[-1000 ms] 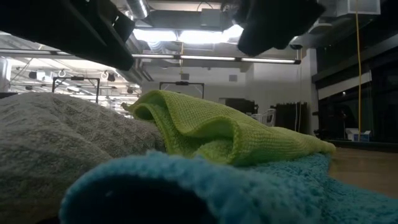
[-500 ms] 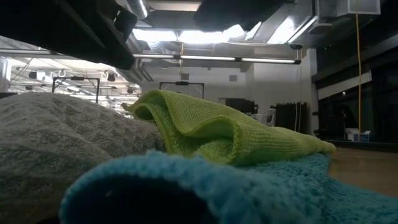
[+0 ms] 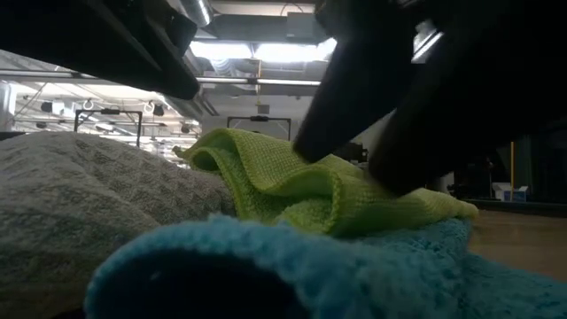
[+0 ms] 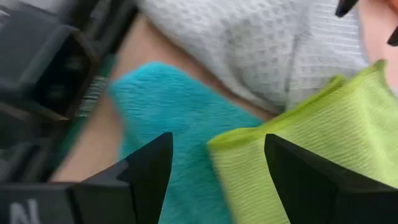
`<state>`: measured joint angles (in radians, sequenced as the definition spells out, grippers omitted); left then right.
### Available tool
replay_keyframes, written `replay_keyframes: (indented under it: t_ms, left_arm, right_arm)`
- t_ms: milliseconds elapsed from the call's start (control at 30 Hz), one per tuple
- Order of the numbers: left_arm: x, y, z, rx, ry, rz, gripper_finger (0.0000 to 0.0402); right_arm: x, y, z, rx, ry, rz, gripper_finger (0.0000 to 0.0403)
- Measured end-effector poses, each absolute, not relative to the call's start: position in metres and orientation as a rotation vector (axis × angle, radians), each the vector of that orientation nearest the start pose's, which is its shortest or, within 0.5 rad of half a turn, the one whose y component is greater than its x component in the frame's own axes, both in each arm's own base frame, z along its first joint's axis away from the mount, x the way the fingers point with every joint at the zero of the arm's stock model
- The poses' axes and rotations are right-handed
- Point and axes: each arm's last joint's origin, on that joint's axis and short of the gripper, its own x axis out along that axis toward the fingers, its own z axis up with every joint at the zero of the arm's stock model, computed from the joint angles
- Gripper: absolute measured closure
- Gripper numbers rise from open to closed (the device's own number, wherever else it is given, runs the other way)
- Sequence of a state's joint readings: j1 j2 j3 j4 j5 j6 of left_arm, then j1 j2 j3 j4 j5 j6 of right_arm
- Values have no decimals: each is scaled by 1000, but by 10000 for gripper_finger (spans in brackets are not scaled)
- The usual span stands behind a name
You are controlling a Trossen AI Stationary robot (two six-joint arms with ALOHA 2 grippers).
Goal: Fold microfiber towels
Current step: Fold the green microfiber towel
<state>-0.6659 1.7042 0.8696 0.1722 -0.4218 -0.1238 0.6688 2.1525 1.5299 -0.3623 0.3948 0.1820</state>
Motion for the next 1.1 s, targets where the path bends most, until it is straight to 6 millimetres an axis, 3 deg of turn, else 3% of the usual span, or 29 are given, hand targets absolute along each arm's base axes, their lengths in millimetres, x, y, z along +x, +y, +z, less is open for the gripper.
replay_keyframes:
  t_ms: [533,700,1100]
  left_arm:
    - [274,-199,166,227,577,-186,280]
    - [273,-199,166,228,577,-186,280]
    - [273,-199,166,228,577,-185,280]
  right_arm:
    - [361,270,145,-355,855,91,148]
    - [362,271,125,-386,888,78,148]
    - [363,270,126,-330,877,28,166]
